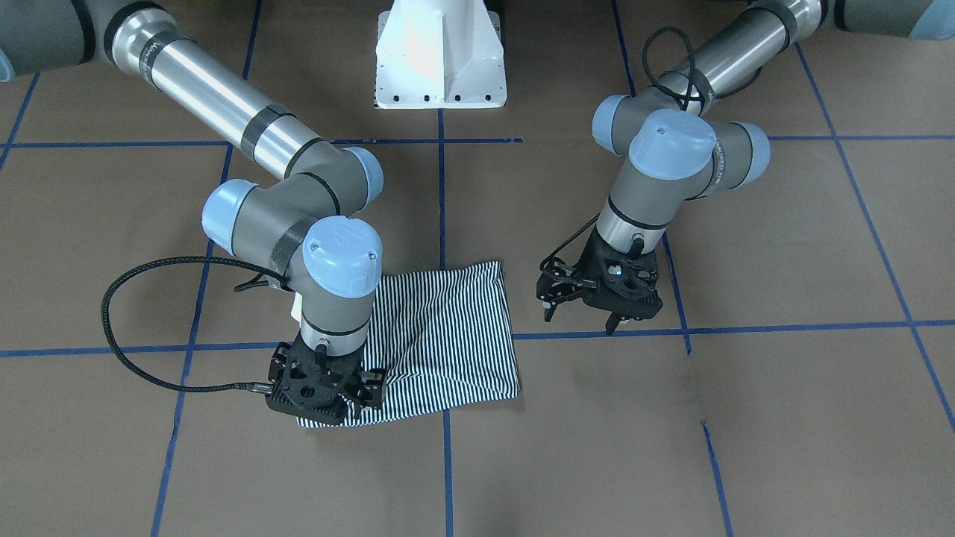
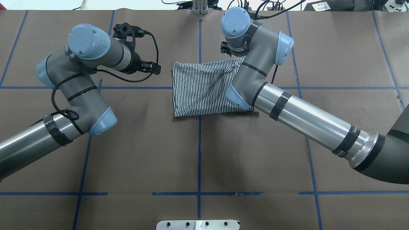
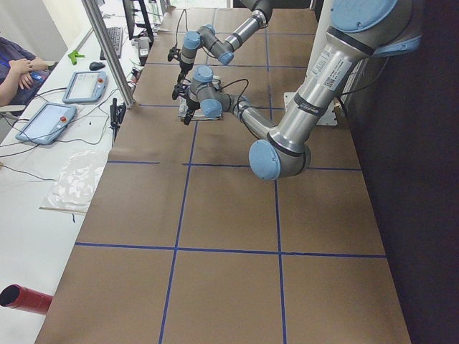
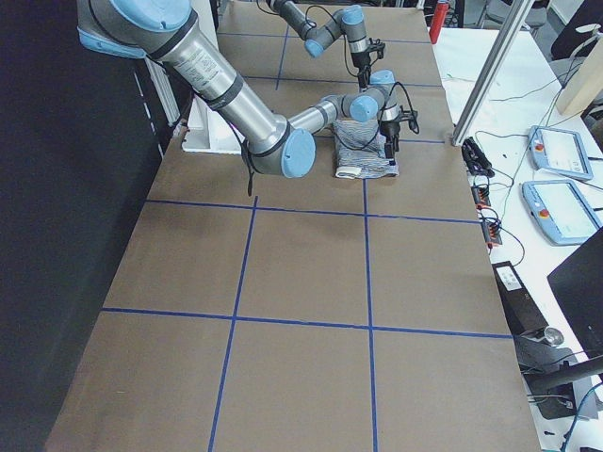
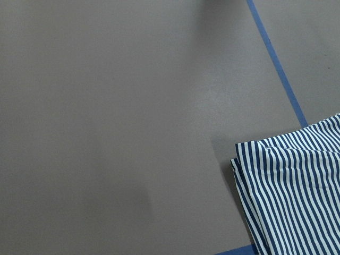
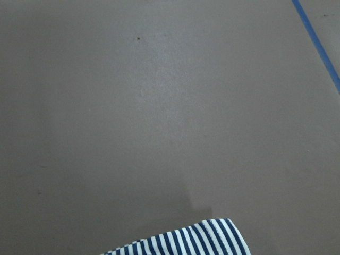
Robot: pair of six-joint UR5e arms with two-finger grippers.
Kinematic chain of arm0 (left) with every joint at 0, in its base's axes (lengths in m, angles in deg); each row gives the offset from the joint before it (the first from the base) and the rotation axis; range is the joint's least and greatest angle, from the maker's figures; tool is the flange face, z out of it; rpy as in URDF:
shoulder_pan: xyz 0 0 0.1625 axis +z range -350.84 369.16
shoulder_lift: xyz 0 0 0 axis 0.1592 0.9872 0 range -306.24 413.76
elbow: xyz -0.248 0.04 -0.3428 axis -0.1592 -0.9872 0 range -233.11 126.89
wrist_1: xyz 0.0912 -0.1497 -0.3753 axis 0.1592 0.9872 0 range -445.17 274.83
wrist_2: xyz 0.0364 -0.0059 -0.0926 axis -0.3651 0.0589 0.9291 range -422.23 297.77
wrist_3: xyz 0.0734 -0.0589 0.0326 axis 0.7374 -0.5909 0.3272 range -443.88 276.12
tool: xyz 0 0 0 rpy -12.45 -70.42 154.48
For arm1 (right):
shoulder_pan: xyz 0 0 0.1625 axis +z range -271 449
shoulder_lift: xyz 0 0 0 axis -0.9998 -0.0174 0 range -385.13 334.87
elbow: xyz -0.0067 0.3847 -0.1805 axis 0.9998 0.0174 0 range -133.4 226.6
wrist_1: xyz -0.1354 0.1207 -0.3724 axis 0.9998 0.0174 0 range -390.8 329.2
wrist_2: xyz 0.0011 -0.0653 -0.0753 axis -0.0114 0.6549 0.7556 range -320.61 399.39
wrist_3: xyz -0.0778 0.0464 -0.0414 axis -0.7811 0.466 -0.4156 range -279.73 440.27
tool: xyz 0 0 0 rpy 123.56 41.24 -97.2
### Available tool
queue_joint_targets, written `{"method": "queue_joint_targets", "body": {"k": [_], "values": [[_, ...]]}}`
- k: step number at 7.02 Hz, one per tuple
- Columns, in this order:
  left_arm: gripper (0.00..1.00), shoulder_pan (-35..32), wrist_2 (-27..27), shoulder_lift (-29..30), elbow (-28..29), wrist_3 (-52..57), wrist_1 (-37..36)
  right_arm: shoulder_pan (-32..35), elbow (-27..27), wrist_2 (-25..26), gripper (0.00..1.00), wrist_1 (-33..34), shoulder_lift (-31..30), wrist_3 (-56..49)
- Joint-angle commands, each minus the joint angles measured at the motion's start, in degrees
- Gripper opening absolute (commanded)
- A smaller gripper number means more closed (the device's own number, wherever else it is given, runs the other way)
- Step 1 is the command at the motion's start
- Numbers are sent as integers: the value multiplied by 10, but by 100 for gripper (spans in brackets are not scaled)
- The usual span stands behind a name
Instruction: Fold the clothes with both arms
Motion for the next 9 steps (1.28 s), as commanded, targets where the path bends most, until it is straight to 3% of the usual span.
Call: {"method": "queue_joint_targets", "body": {"k": [1, 2, 4, 6, 7, 9], "values": [[100, 1, 0, 1, -1, -4, -1, 22, -17, -57, 100, 7, -1, -9], [100, 1, 1, 0, -19, -2, -4, 27, -65, -77, 100, 24, -24, -11], [100, -1, 33, -55, -136, 17, -86, 46, -224, -109, 100, 91, -121, -69], [100, -17, 33, -114, -277, 130, -214, 99, -390, -154, 100, 153, -258, -214], [100, -46, 34, -148, -323, 199, -261, 134, -467, -179, 100, 155, -354, -297], [100, -131, 41, -230, -341, 352, -268, 229, -519, -224, 100, 146, -499, -462]]}}
